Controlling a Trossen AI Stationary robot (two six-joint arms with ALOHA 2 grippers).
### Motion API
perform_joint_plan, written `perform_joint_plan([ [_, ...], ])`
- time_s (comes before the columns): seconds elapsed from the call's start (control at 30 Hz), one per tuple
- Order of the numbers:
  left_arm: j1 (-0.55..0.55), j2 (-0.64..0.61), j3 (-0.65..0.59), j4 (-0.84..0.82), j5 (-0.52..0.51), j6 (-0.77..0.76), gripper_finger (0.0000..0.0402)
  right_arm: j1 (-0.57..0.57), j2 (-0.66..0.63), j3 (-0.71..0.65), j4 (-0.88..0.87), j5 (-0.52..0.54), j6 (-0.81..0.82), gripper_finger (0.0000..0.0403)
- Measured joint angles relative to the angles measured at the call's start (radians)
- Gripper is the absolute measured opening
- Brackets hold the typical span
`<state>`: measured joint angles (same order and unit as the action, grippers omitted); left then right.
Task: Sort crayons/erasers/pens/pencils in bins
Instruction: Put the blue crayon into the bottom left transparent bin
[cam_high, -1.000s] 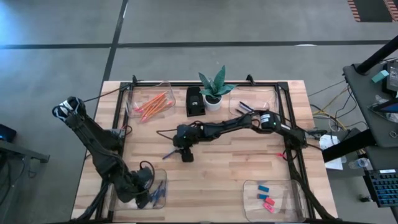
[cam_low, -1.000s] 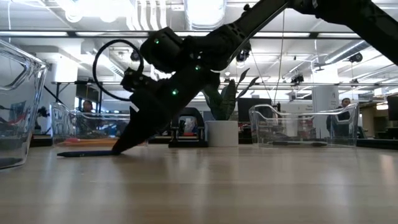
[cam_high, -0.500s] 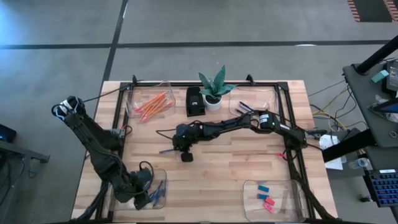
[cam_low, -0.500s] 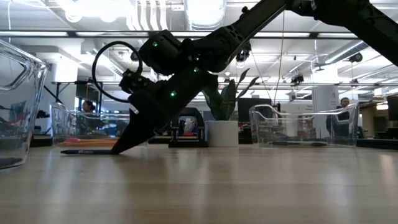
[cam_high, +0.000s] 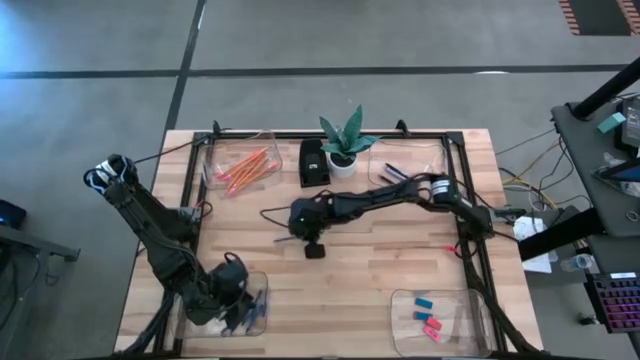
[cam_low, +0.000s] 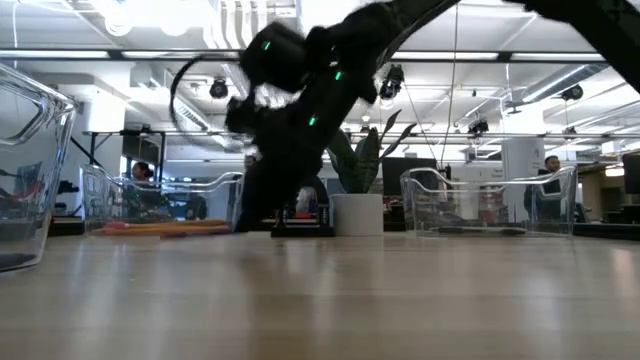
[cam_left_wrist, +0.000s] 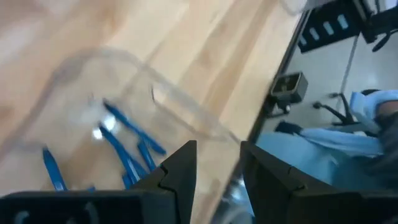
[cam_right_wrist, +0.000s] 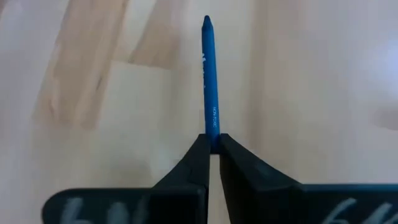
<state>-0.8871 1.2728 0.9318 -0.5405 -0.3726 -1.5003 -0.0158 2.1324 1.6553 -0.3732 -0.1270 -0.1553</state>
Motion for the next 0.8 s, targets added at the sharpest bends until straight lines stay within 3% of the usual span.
perform_joint_plan([
  [0.33,0.003,0.0,-0.003,0.004,-0.395,0.275,0.0109,0.042,-0.389,-0.296,0.054,0.227,0.018,0.0013],
  [0.6,0.028,0.009,-0.008,0.099,-0.715,0.543,0.0109,0.159,-0.709,-0.645,0.493,0.261,0.059,0.0013],
  [0.8,0.11,0.07,-0.009,0.377,-0.742,0.971,0.0109,0.243,-0.814,-0.803,0.797,0.261,0.054,0.0013],
])
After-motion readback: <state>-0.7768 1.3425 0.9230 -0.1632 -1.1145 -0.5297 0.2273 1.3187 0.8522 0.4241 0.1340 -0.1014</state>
